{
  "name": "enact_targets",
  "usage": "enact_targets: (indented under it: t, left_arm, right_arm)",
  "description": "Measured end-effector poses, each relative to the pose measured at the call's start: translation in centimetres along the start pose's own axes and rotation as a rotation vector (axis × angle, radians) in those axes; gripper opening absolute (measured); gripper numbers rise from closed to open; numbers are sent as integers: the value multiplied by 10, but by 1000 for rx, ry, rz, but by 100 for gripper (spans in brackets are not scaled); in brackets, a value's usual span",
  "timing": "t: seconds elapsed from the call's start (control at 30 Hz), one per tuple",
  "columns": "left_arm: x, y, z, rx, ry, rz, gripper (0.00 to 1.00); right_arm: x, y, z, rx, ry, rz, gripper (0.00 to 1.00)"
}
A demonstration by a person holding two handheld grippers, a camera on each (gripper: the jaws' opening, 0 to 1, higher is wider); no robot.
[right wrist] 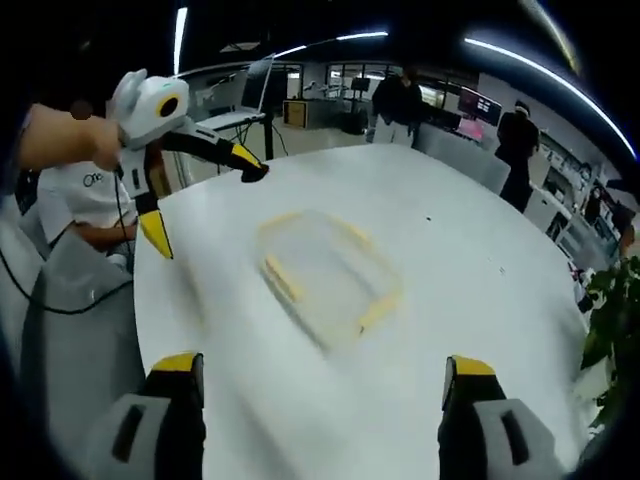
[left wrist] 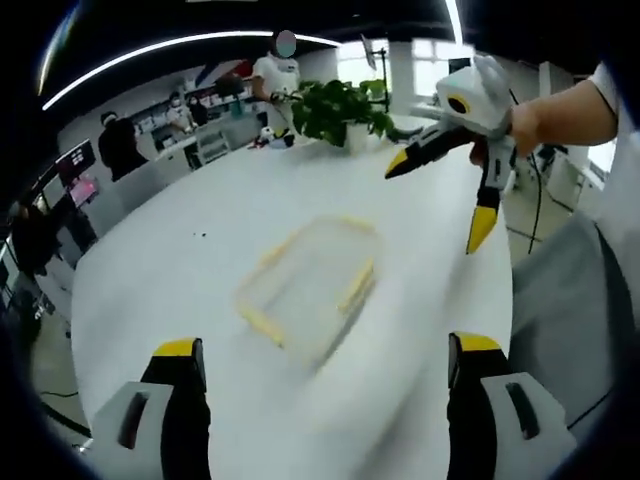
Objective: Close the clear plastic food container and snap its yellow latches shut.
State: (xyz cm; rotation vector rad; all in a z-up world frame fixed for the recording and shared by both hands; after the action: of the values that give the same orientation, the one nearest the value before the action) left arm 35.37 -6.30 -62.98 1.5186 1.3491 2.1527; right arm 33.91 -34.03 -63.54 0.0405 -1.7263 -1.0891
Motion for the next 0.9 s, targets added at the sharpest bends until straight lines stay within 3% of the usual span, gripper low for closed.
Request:
enact_targets:
  t: [0.33,0.53,0.9]
  left_arm:
    - [35,-29,-29,76,64,-28,99]
    - [49,-49,-50,101,71,-7,99]
    - [73,-74,-77,162,111,-20,99]
  right_arm:
    - [29,-29,28,-48,-19,-43,99]
    - [41,-53,49,-82,-31,-46,99]
    - [73,-81,68,-152,-65,-71,99]
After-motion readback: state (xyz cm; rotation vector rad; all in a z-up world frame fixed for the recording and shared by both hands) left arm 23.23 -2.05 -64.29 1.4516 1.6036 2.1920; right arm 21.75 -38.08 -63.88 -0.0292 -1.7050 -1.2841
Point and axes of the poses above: the point that each gripper's makers call its tool centre point, and the gripper's own axes: x roughly backward along the fingers, z roughly to its left, y roughly out of its top, the point moved 9 cm from there along x, roughly backward along the fingers, and after that the axes turned 2 degrees about z, right-handed, at the moved point
